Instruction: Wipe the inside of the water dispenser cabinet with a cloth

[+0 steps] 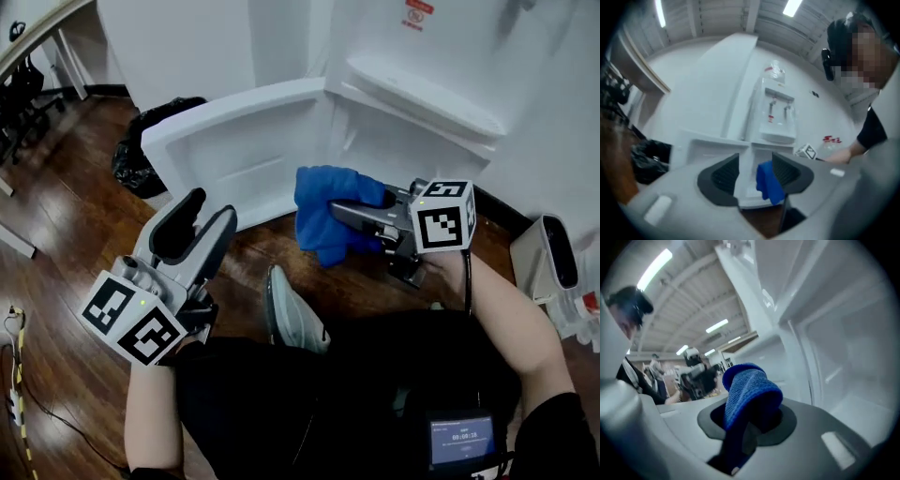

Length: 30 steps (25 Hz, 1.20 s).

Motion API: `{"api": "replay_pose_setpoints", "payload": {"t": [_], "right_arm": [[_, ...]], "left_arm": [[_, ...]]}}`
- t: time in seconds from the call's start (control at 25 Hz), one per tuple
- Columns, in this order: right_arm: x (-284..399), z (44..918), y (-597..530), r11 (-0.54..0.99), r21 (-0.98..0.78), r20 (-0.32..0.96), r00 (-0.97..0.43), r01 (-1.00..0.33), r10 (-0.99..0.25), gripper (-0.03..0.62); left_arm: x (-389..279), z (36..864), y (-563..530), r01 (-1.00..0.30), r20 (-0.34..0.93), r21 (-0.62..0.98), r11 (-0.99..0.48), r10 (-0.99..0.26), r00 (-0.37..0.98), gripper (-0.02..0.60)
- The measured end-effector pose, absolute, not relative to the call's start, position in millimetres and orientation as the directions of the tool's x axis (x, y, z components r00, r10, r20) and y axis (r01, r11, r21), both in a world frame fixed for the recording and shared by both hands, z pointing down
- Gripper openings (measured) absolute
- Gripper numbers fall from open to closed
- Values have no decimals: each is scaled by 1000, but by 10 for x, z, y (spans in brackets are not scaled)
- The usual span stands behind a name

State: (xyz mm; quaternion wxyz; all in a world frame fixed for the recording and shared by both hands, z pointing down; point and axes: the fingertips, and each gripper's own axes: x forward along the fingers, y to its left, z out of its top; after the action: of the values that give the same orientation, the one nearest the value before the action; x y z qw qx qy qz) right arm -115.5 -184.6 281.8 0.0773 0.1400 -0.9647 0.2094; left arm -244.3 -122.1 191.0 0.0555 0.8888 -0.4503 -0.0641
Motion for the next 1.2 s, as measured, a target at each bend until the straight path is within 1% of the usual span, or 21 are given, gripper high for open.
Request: {"api": "replay_pose_setpoints", "payload": {"t": [0.08, 0.12, 0.2, 0.24, 0.36, 0.44, 0.56, 0.6, 0.64, 0.76, 0.8, 0.96, 1.12, 1.2], "right_arm": [[-830, 2402, -1681, 880, -414, 87, -972, -234, -218, 98], [-675, 2250, -1613, 888, -409, 49, -977, -209, -208, 98], [-421, 2064, -1504, 907, -383, 10, -982, -177, -187, 98], [-336, 2028, -1452, 915, -368, 3, -985, -164, -175, 98], [-252, 2090, -1252, 938, -323, 9, -992, -122, -126, 98], [-257, 2189, -1117, 954, -288, 10, -996, -86, -87, 98], [-274, 2290, -997, 970, -243, 2, -1000, -26, -26, 100], [-284, 2303, -975, 972, -234, -3, -1000, -15, -16, 100], [-298, 2315, -953, 974, -224, -5, -1000, -10, -12, 100], [-332, 2383, -895, 985, -170, 24, -1000, -19, -16, 101], [-336, 2403, -887, 987, -157, 34, -999, -25, -20, 101], [-335, 2416, -887, 989, -140, 35, -999, -45, -40, 101], [-349, 2425, -848, 989, -142, 34, -999, -46, -42, 102], [-351, 2406, -833, 990, -133, 28, -998, -51, -48, 101]], "left_arm": [[-1918, 1899, -1214, -644, -27, 257, -721, -671, 741, 288], [-1662, 1898, -1220, -569, -12, 296, -768, -598, 801, 326], [-1171, 1931, -1234, -441, 31, 327, -836, -457, 889, 404], [-949, 1968, -1229, -383, 58, 335, -861, -387, 920, 433], [-458, 2065, -1138, -232, 107, 357, -905, -207, 973, 490], [-271, 2087, -1057, -154, 101, 349, -924, -126, 987, 506], [-168, 2179, -982, -83, 83, 303, -949, -61, 995, 505], [-180, 2239, -953, -73, 86, 289, -954, -50, 995, 495], [-208, 2305, -924, -69, 92, 282, -957, -45, 995, 465], [-312, 2454, -882, -88, 113, 275, -958, -58, 992, 313], [-327, 2469, -875, -90, 116, 269, -959, -61, 991, 287], [-294, 2449, -835, -70, 100, 272, -960, -44, 994, 228], [-282, 2458, -807, -70, 94, 276, -959, -46, 995, 227], [-292, 2427, -790, -63, 83, 273, -960, -41, 996, 242]]}}
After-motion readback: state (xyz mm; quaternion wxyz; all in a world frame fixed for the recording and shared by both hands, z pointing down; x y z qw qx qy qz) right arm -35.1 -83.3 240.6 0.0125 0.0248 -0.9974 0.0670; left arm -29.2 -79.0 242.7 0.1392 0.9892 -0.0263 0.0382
